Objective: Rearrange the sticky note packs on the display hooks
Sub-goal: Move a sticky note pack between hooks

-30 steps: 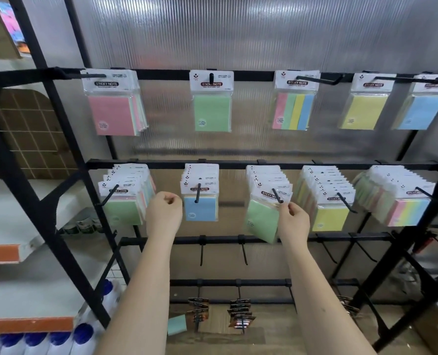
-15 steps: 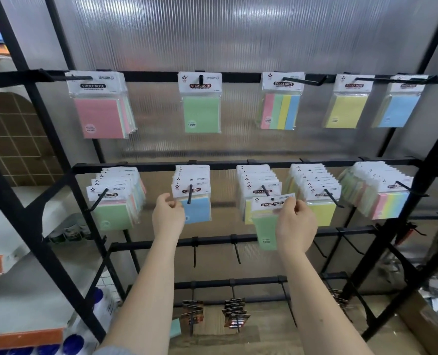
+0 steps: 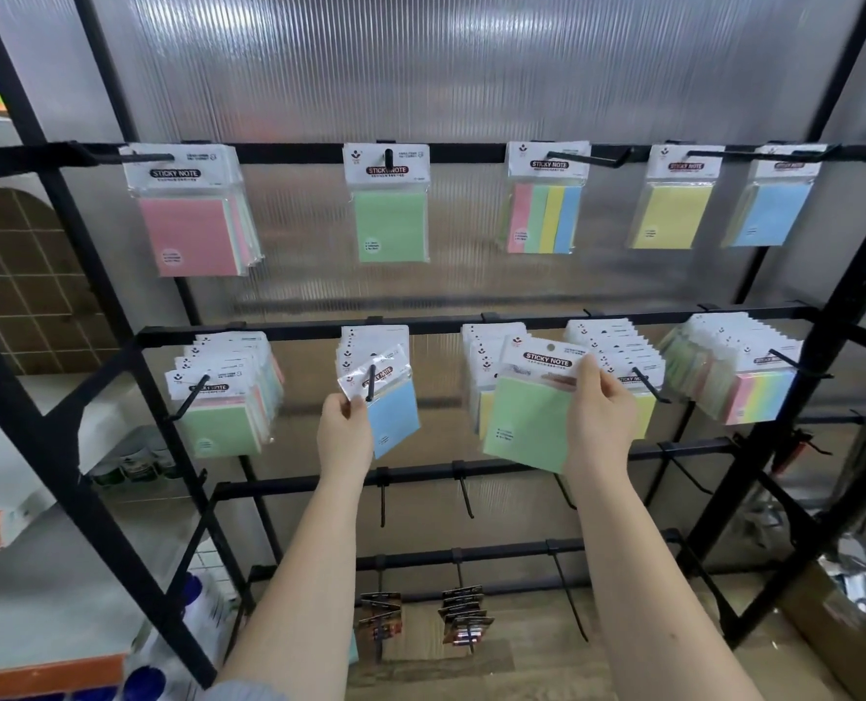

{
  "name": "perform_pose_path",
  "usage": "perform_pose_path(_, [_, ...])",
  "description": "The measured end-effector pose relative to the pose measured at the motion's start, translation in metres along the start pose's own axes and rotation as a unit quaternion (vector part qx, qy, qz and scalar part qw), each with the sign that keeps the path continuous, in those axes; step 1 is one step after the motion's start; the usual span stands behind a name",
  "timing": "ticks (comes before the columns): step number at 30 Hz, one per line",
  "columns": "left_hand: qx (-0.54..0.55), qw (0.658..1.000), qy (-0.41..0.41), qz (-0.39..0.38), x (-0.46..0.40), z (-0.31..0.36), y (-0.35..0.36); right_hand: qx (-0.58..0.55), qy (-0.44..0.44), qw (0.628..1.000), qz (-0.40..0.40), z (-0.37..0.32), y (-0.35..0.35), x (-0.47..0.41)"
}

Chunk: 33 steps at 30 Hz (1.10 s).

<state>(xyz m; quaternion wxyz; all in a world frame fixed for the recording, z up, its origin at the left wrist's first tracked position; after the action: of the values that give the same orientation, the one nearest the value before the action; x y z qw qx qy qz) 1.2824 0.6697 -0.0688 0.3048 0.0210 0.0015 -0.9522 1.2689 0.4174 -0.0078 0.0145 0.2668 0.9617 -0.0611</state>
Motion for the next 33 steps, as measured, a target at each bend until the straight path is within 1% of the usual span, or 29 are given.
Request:
perform_pose_path(3, [-0.007,1.0,0.016,0.0,0.003,0.003,0.0,-0.001,-0.036,0.999,0.005,-0.005,-0.003,0.001])
perform_pose_path(7, [-0.007,0.999,0.043,0.007,0.005,0.005,-0.008,0.003,-0.058,0.998,0.008,-0.011,-0.006,0.003])
perform_pose_path(10, [-0.012,0.997,0.079,0.014,0.006,0.01,-0.015,0.004,-0.073,0.997,0.022,-0.017,-0.007,0.007])
perform_pose_path(14, [-0.037,0.991,0.13,0.015,0.008,0.02,-0.025,0.007,-0.087,0.996,0.011,-0.025,-0.003,0.012])
perform_pose_path(17, [-0.075,0.986,0.145,-0.015,0.006,0.026,-0.035,0.011,-0.099,0.995,0.003,-0.03,-0.002,0.013])
perform_pose_path(21, [-0.093,0.981,0.15,-0.075,0.002,0.037,-0.047,0.004,-0.109,0.994,0.004,-0.038,-0.001,0.018])
perform_pose_path(24, [-0.09,0.976,0.166,-0.111,0.0,0.047,-0.053,-0.016,-0.119,0.993,-0.005,-0.045,0.001,0.024])
perform_pose_path(26, [-0.083,0.975,0.168,-0.119,-0.002,0.053,-0.058,-0.02,-0.133,0.991,-0.004,-0.051,0.003,0.029])
perform_pose_path(30, [-0.089,0.977,0.159,-0.11,-0.009,0.059,-0.07,-0.002,-0.172,0.985,0.011,-0.065,0.009,0.04])
perform_pose_path(33, [-0.076,0.98,0.171,-0.073,-0.013,0.065,-0.08,0.017,-0.203,0.979,0.022,-0.072,0.015,0.047])
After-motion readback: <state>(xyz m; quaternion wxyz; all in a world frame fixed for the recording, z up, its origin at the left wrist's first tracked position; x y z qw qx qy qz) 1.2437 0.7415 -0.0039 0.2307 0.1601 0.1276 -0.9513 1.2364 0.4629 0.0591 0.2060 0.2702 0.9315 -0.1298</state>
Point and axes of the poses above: each hand's wrist, its own x-axis away from the middle knuckle, its own y-axis out of the palm, z = x × y, the point moved 4 cm from there along -x, towards the middle knuckle, and after that the axes turned 13 degrees about x, right-handed, at the moved point
